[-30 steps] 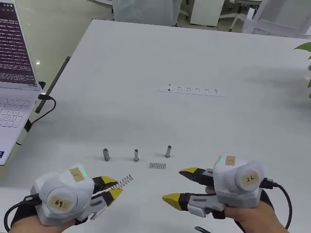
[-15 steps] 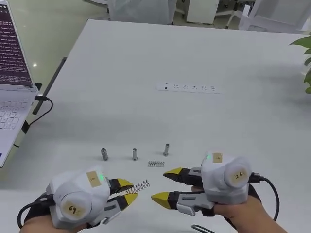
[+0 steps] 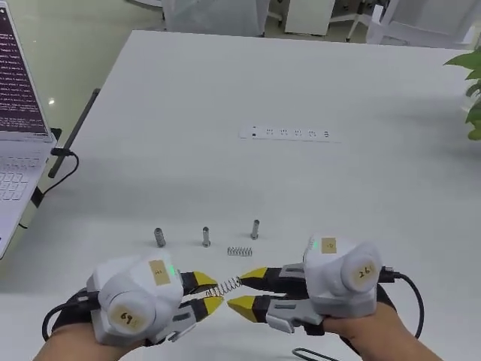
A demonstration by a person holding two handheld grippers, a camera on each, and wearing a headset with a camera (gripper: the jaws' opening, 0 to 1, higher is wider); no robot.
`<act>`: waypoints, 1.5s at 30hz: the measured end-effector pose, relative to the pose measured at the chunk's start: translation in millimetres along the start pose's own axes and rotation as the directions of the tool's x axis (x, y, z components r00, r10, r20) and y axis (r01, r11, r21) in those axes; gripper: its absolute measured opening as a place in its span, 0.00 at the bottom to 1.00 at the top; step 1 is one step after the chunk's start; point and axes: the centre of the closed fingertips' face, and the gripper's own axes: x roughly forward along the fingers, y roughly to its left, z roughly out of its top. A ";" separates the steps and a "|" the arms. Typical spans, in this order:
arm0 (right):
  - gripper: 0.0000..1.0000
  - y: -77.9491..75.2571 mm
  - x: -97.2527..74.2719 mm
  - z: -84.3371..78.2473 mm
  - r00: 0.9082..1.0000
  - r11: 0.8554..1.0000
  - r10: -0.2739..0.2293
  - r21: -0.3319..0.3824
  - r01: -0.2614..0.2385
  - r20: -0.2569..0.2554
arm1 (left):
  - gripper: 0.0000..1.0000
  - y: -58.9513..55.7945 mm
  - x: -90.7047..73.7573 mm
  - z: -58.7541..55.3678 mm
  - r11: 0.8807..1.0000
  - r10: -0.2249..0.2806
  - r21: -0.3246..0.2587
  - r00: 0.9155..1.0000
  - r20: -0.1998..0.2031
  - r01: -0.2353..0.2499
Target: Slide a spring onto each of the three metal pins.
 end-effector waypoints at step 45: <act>0.09 11.4 -0.9 -8.5 0.955 0.949 0.109 -0.258 -0.183 -0.276 | 0.03 -21.5 14.7 6.2 0.987 -0.087 0.130 0.996 -0.029 0.090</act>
